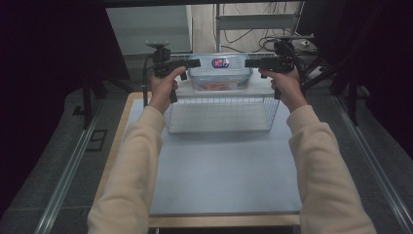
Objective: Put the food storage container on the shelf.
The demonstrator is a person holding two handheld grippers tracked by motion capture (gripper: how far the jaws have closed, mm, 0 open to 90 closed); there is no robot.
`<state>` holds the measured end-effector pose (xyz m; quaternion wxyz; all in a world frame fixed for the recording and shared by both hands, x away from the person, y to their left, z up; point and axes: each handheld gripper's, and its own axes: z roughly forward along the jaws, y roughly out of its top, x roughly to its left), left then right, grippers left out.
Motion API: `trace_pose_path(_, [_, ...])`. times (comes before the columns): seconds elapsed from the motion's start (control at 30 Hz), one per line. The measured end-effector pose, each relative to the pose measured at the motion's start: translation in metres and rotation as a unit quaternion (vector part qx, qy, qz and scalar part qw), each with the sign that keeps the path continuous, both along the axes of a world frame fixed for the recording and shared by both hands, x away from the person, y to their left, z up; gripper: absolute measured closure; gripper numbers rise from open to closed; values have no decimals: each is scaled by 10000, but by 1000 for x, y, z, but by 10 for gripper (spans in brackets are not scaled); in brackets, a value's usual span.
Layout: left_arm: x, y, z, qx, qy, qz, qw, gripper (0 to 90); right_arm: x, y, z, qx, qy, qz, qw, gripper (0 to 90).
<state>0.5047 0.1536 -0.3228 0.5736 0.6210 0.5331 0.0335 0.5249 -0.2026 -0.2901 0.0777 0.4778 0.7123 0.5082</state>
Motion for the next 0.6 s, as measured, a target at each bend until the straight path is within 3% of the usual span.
trace_pose_path(0.3, [-33, 12, 14, 369, -363, -127, 9986, 261, -27, -15, 6, 10, -287, 343, 9990, 376])
trace_pose_path(0.43, [-51, 15, 14, 471, -401, -93, 9980, 247, -41, -19, 4, 37, -338, 477, 9983, 359])
trace_pose_path(0.5, [-60, 15, 11, 638, -468, -121, 9968, 251, -47, -20, 0, 41, -355, 504, 9981, 358])
trace_pose_path(0.6, [-70, 16, 4, 531, -417, -262, 9974, 250, -56, -21, -5, 48, -385, 551, 9977, 353])
